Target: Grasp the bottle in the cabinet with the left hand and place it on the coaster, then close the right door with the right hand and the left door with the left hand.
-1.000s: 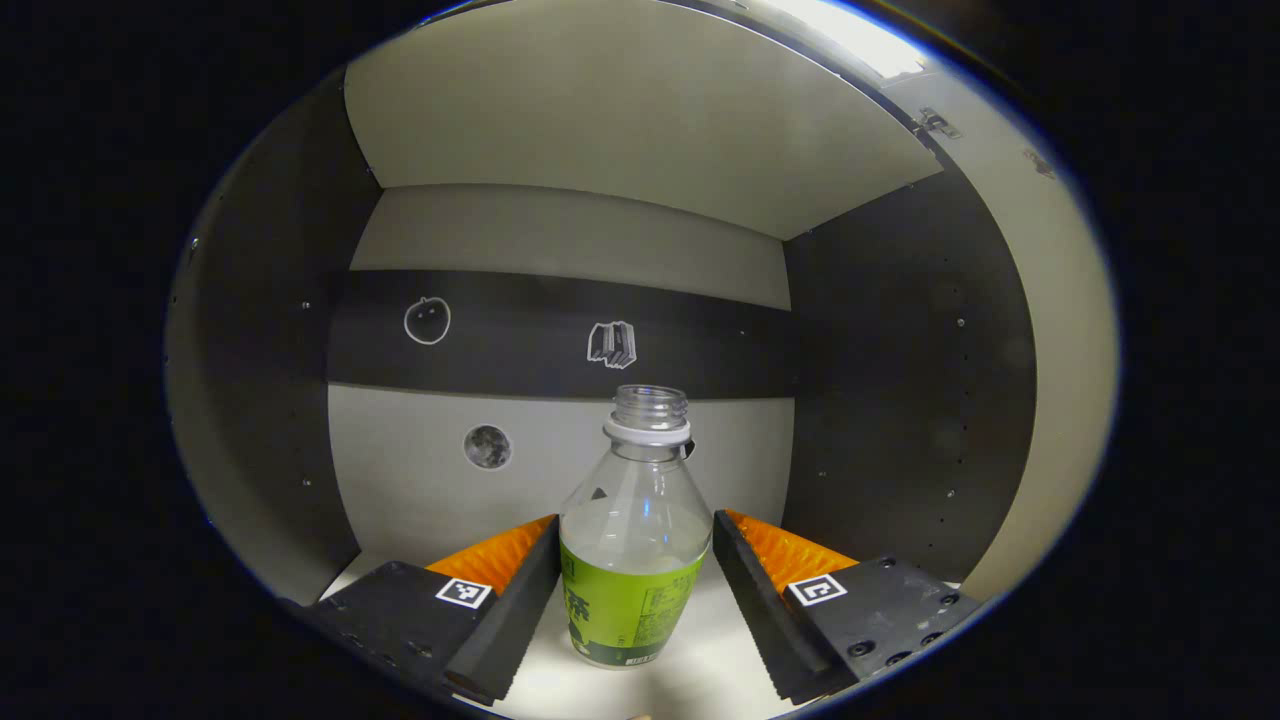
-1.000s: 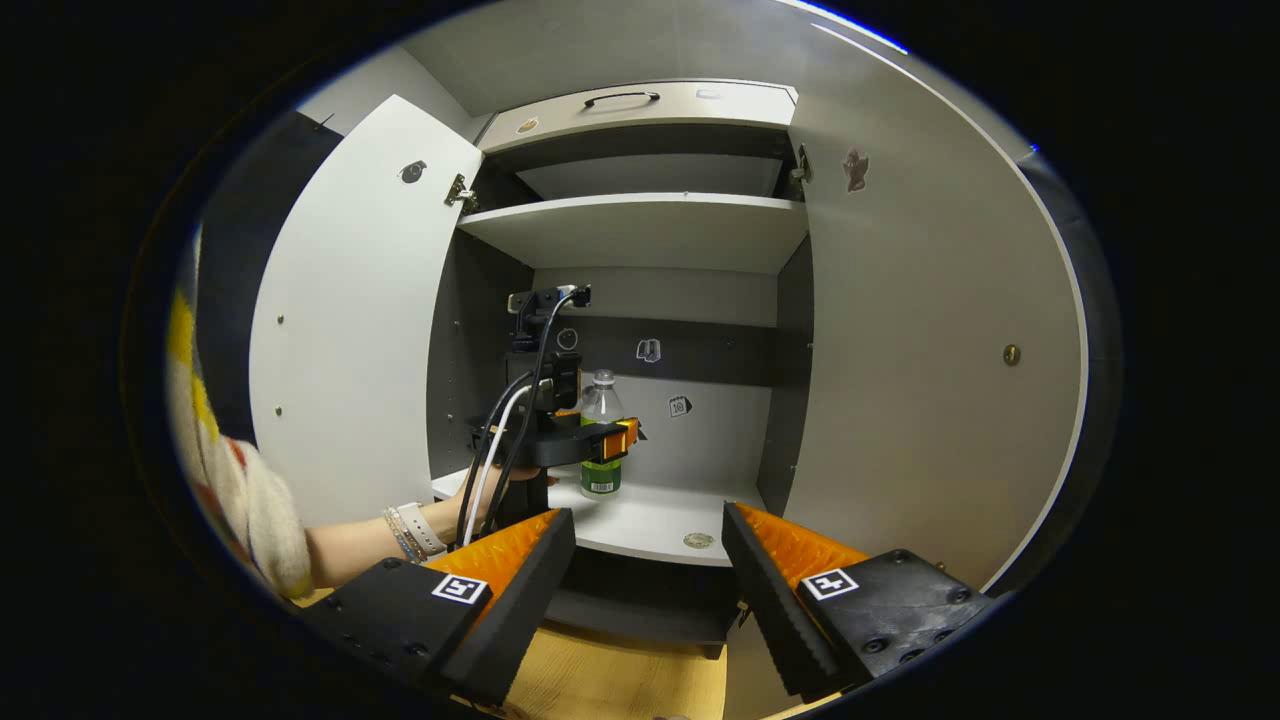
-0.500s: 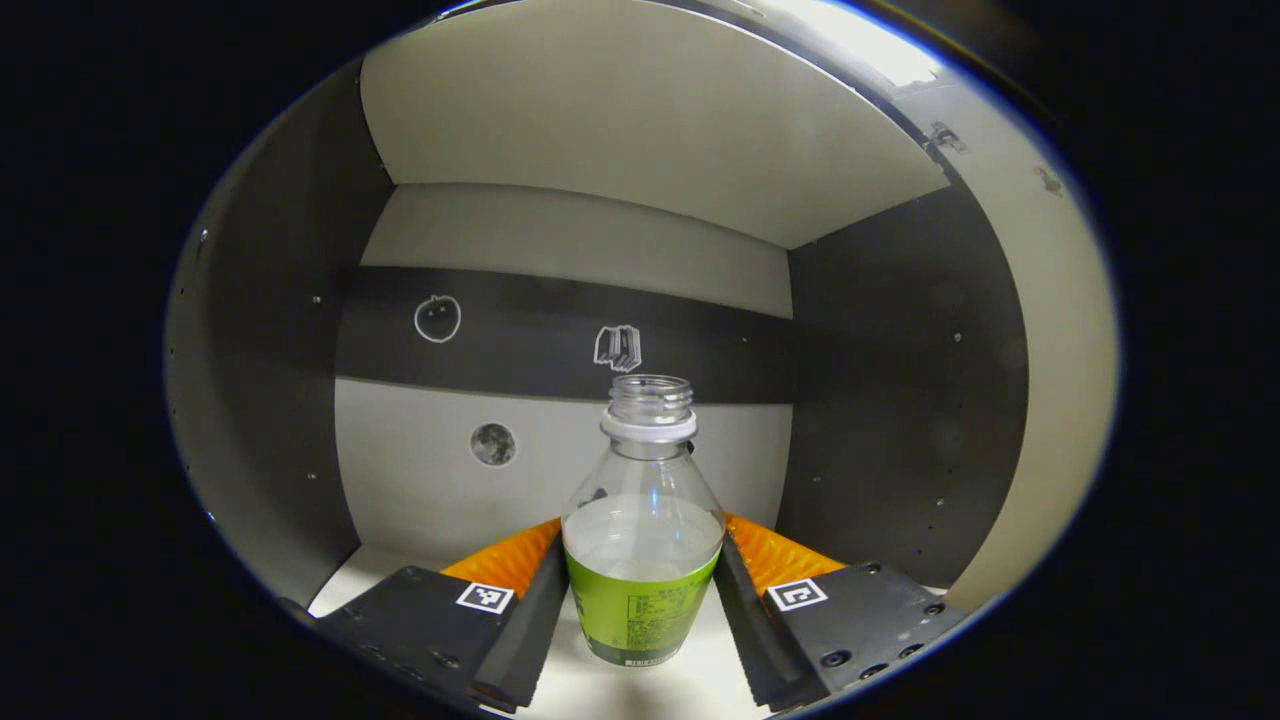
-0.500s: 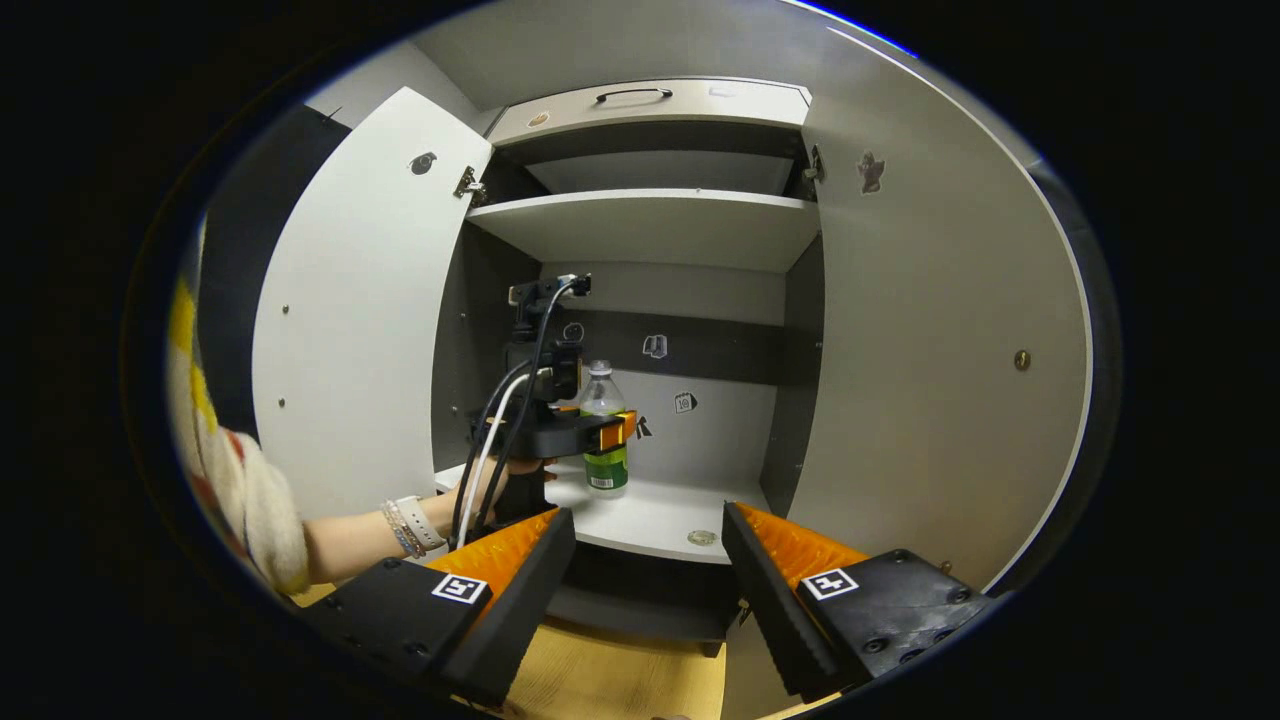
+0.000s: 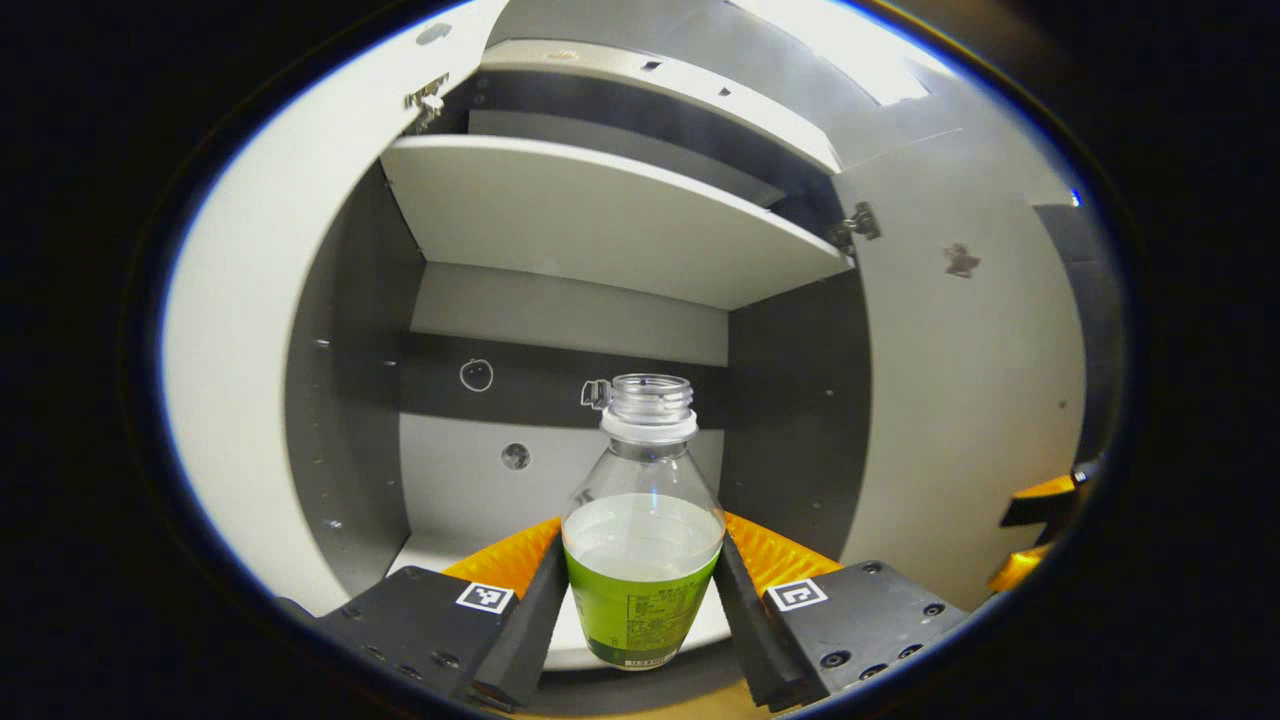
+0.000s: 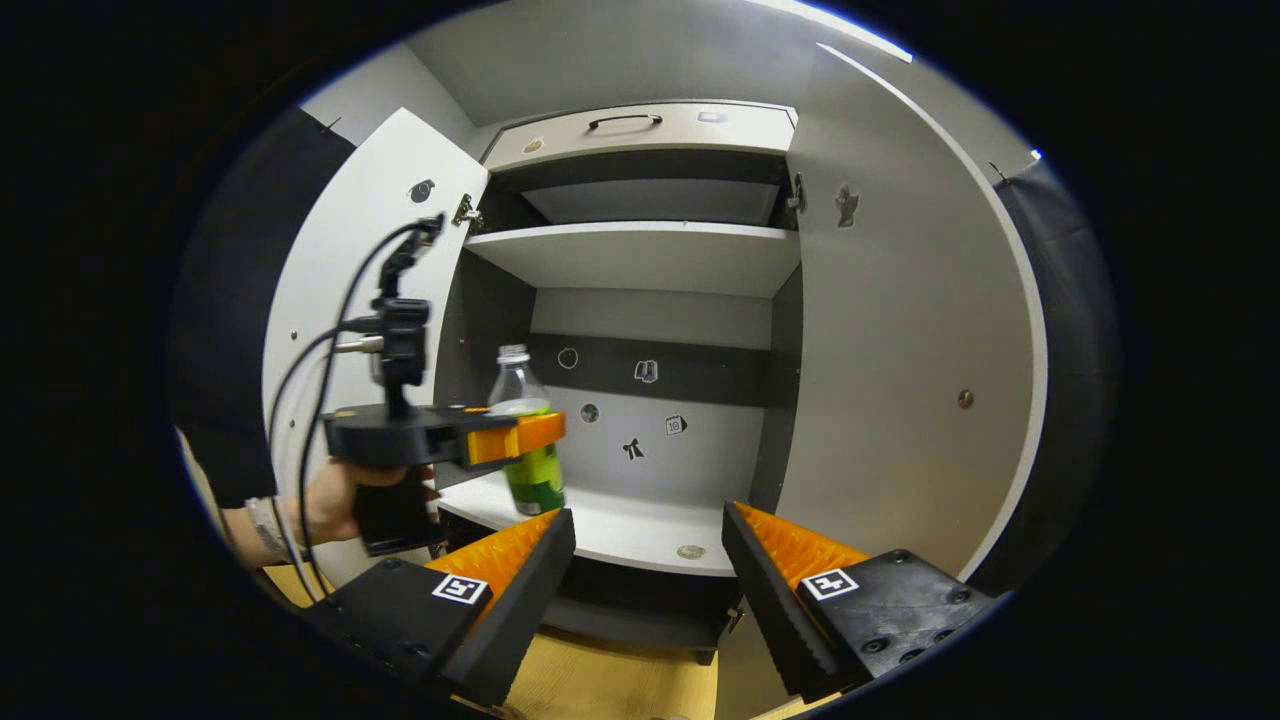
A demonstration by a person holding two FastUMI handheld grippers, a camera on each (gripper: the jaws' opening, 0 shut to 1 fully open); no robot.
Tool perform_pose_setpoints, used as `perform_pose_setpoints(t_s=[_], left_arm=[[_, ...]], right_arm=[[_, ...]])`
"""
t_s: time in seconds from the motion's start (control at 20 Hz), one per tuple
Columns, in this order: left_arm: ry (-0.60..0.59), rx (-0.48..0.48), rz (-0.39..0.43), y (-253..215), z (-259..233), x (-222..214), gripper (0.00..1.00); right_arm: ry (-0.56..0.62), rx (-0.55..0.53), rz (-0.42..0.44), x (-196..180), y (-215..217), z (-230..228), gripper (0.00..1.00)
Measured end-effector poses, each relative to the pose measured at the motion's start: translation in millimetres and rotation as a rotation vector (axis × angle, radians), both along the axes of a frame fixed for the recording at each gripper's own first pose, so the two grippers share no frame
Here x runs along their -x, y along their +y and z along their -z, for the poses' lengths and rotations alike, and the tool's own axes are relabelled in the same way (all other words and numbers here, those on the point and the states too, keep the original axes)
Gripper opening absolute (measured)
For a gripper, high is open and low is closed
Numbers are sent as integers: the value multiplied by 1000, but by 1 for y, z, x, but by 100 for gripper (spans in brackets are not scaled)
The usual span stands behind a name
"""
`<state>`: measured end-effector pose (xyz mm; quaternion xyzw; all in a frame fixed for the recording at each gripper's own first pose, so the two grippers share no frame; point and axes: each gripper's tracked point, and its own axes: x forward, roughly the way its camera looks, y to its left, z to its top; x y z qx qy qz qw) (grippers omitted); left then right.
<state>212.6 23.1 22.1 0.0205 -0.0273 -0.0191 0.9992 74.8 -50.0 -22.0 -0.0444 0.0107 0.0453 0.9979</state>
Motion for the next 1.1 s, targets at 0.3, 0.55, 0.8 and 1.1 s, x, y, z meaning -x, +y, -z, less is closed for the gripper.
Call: perform_pose_setpoints(t_s=[0.3,0.55,0.8,1.1], left_arm=[[95,95,0,-34,73,119,77],[151,163,20,-69,148,178,77],[164,173,6,-83,205,201,77],[233,153,-43,-80,286,204,77]], right_arm=[[-25,24,10,24,0,-9,98],[-22,60,38,48,-5,-8,98],[-43,77,66,73,-12,-13,98],[-89,105,95,95,-24,-16,98]])
